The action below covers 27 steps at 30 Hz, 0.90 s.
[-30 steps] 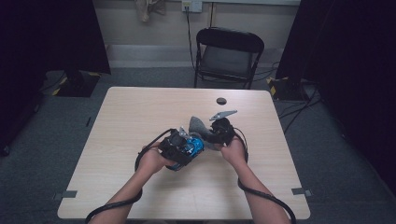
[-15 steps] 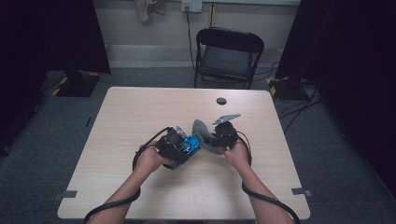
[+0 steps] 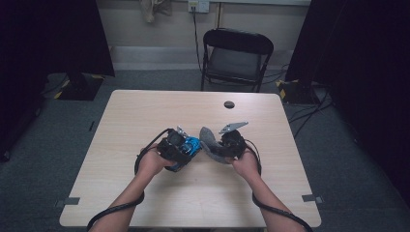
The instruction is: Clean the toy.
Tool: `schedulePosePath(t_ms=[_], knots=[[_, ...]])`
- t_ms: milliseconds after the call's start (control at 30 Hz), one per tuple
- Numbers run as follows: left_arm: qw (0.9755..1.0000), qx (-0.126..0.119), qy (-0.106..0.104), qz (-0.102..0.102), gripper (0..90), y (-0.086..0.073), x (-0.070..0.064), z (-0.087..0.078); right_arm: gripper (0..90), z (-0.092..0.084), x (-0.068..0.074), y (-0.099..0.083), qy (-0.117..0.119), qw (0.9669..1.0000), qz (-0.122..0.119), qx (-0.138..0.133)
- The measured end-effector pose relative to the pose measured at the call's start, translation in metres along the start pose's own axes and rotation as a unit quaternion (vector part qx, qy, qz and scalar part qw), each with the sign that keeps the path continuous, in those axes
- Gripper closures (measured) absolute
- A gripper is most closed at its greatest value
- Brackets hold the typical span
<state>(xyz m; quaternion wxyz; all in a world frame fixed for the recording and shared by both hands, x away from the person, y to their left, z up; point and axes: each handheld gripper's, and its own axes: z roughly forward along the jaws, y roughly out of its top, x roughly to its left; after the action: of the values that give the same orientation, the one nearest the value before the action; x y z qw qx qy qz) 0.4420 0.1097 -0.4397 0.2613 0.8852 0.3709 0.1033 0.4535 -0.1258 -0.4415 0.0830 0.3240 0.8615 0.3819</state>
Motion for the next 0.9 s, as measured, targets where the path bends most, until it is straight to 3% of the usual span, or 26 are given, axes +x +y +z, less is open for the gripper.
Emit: schedulePosePath(t_ms=[167, 400, 633, 733, 900], knots=[[0.9999, -0.001, 0.008, -0.011, 28.3, -0.002, 0.008, -0.002, 73.5, 0.001, 0.005, 0.0, 0.011, 0.9999, -0.007, 0.006], [0.9998, -0.01, 0.002, -0.015, 28.2, -0.005, 0.011, -0.009, 73.5, -0.006, 0.004, -0.006, 0.009, 0.9999, -0.007, 0.013], [0.9997, -0.019, -0.016, 0.007, 28.2, -0.002, -0.006, -0.015, 73.5, -0.021, -0.018, 0.003, -0.023, 0.9995, 0.023, -0.004], [0.9993, -0.025, -0.021, 0.019, 28.3, 0.001, -0.015, -0.016, 73.5, -0.025, -0.024, 0.012, -0.034, 0.9991, 0.024, -0.005], [0.9981, -0.027, -0.039, 0.039, 28.2, 0.006, -0.03, -0.016, 73.5, -0.026, -0.027, 0.029, -0.032, 0.9992, 0.02, -0.009]])
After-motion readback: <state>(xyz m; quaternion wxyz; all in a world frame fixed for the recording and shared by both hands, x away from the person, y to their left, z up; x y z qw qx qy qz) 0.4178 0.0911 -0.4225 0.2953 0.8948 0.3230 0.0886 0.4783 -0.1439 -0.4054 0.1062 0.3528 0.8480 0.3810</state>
